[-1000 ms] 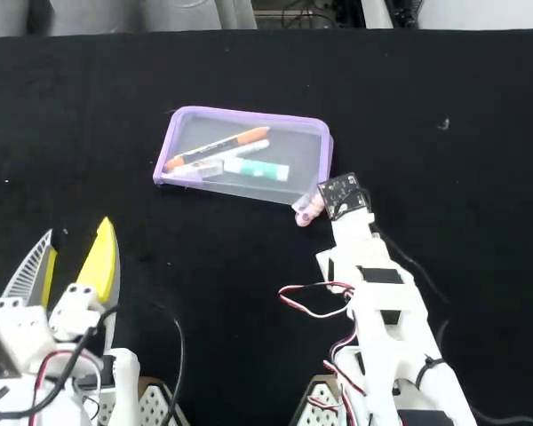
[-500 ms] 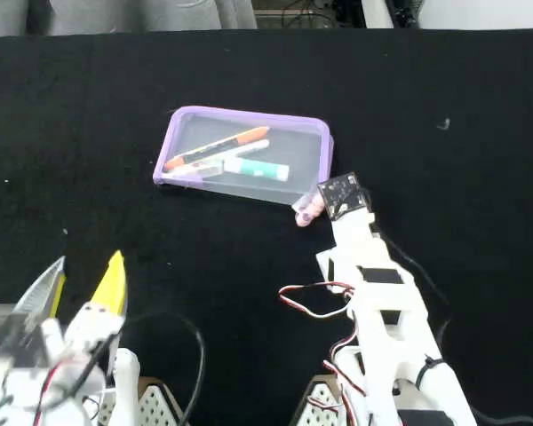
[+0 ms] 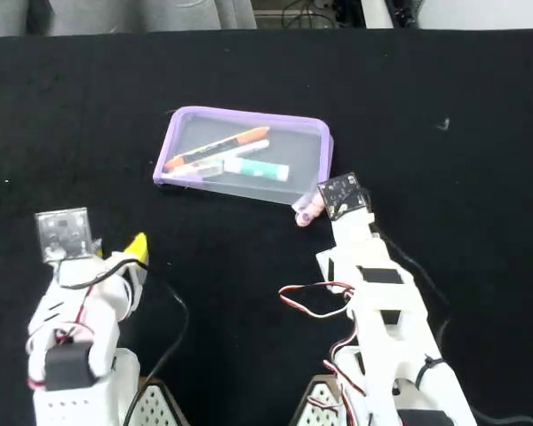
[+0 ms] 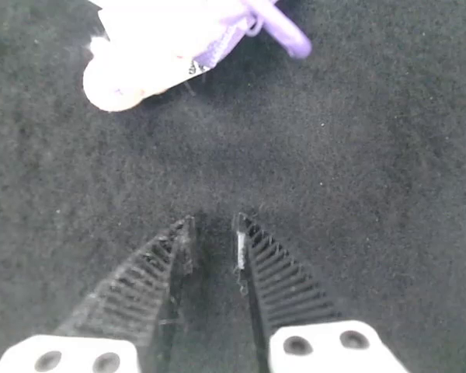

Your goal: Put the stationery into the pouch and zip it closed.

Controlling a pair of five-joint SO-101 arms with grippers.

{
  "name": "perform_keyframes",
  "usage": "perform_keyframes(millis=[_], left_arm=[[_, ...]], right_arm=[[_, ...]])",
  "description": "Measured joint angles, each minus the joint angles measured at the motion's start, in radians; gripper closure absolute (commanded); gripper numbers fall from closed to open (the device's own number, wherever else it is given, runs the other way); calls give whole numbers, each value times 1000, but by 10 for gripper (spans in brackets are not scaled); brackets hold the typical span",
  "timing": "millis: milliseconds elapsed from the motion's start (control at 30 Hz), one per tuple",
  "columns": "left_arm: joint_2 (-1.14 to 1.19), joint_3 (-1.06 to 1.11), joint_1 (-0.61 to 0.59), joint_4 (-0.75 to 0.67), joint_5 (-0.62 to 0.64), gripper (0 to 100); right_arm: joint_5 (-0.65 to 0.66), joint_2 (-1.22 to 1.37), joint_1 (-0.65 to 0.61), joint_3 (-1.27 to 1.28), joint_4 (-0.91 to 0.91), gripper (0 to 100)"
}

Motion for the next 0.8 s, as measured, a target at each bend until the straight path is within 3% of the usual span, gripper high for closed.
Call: perform_keyframes(millis=[333, 800], left_arm=[[9, 256, 2, -34, 3, 777], [8, 264, 2, -37, 3, 777]], right_arm=[[0, 0, 0, 0, 0, 915], [0, 0, 0, 0, 0, 915]])
